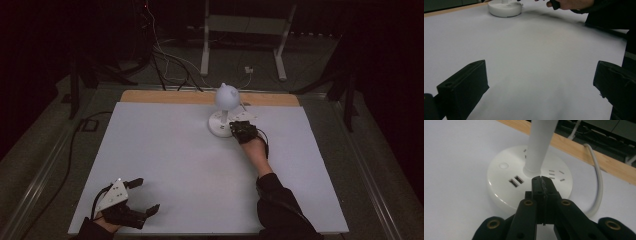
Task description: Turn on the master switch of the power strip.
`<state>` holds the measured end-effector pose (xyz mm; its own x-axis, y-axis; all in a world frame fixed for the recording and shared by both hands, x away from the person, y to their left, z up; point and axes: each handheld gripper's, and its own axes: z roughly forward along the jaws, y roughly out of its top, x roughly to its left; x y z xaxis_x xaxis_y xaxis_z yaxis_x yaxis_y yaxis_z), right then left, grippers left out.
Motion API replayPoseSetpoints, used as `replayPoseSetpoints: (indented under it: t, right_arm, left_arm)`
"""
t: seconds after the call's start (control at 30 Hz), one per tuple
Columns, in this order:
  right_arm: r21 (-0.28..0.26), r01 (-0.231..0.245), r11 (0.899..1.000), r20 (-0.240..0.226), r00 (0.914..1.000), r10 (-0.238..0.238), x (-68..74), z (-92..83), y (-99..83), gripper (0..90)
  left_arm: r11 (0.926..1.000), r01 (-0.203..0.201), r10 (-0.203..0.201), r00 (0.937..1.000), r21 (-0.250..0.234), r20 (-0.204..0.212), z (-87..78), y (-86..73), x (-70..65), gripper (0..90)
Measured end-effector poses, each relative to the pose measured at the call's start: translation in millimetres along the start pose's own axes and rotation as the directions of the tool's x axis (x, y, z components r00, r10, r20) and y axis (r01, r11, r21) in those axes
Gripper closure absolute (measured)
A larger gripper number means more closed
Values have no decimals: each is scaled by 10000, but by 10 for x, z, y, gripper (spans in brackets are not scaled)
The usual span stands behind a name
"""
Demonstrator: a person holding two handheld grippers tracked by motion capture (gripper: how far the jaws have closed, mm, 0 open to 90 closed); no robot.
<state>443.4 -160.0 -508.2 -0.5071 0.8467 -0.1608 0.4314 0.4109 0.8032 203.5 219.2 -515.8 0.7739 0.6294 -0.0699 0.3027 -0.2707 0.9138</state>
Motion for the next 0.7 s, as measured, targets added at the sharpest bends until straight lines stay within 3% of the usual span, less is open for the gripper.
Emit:
replayPoseSetpoints:
  t: [0.5,0.7]
  right_arm:
    - [-8,-109,9999,-247,9996,109,-47,83,-24,900]
    - [139,77,9999,-168,9998,-75,-42,94,-4,900]
  left_arm:
    - [10000,75,-75,10000,11,-49,-8,-6,7,1]
    - [9999,97,-97,10000,34,-14,0,-8,6,1]
